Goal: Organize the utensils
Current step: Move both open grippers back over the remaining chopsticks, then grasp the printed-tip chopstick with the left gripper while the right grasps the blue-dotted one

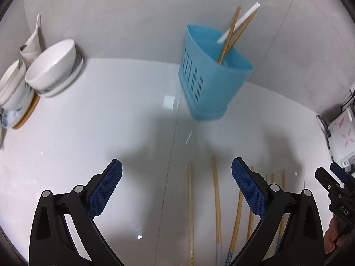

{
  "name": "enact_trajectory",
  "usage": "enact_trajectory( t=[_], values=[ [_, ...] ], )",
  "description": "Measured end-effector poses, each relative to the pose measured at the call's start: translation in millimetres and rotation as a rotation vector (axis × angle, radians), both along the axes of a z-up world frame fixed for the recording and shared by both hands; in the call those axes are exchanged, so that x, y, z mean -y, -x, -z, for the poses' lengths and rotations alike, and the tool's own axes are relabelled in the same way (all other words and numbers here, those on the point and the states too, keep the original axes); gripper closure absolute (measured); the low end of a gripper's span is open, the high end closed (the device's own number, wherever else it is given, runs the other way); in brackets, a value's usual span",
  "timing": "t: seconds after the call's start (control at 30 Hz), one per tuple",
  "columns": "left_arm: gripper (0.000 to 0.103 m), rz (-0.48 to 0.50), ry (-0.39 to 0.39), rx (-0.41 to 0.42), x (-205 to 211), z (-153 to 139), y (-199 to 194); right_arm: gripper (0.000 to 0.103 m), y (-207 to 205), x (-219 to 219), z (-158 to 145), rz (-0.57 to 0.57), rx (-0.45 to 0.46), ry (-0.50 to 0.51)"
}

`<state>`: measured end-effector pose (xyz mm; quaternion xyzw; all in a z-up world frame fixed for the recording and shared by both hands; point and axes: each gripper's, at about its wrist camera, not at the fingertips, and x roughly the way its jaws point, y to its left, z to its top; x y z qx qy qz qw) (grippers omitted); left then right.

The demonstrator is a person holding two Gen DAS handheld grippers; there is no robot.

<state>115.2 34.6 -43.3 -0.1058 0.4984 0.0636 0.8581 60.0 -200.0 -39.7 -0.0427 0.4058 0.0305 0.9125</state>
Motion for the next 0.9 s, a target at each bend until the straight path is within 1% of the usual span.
enact_trajectory(
  t=[0.07,0.17,0.23,0.33,0.43,0.5,0.6,0.73,0.8,0.9],
  values=[
    [0.007,0.006,0.004,-0.03,2.9,10.8,6.2,0.008,4.8,4.4,12.3,0.018,-0.039,0.013],
    [0.007,0.018,0.011,-0.071,6.8,25.4,13.2,0.008,8.9,8.0,29.6,0.042,-0.095,0.008],
    [0.007,0.024,0.01,-0.091,8.4,35.6,17.6,0.009,13.9,8.7,41.3,0.05,-0.131,0.006],
    [0.007,0.03,0.01,-0.124,11.8,48.5,23.0,0.014,17.6,4.8,55.8,0.051,-0.168,0.029],
    [0.011,0.024,0.011,-0.167,17.3,63.7,30.1,0.02,22.3,6.5,67.3,0.058,-0.21,0.026],
    [0.013,0.019,0.02,-0.201,16.8,72.2,35.1,0.026,24.5,6.9,73.7,0.059,-0.236,0.023],
    [0.014,0.022,0.014,-0.23,19.0,83.0,40.8,0.033,28.4,7.0,82.7,0.058,-0.275,0.023],
    [0.017,0.029,0.008,-0.261,23.1,92.9,44.9,0.039,30.9,5.2,92.9,0.054,-0.319,0.031],
    [0.019,0.031,0.001,-0.278,24.6,97.1,45.8,0.046,31.9,4.2,97.0,0.052,-0.338,0.038],
    [0.023,0.036,-0.012,-0.296,27.3,100.4,47.5,0.051,33.2,3.4,100.8,0.05,-0.355,0.038]
  ],
)
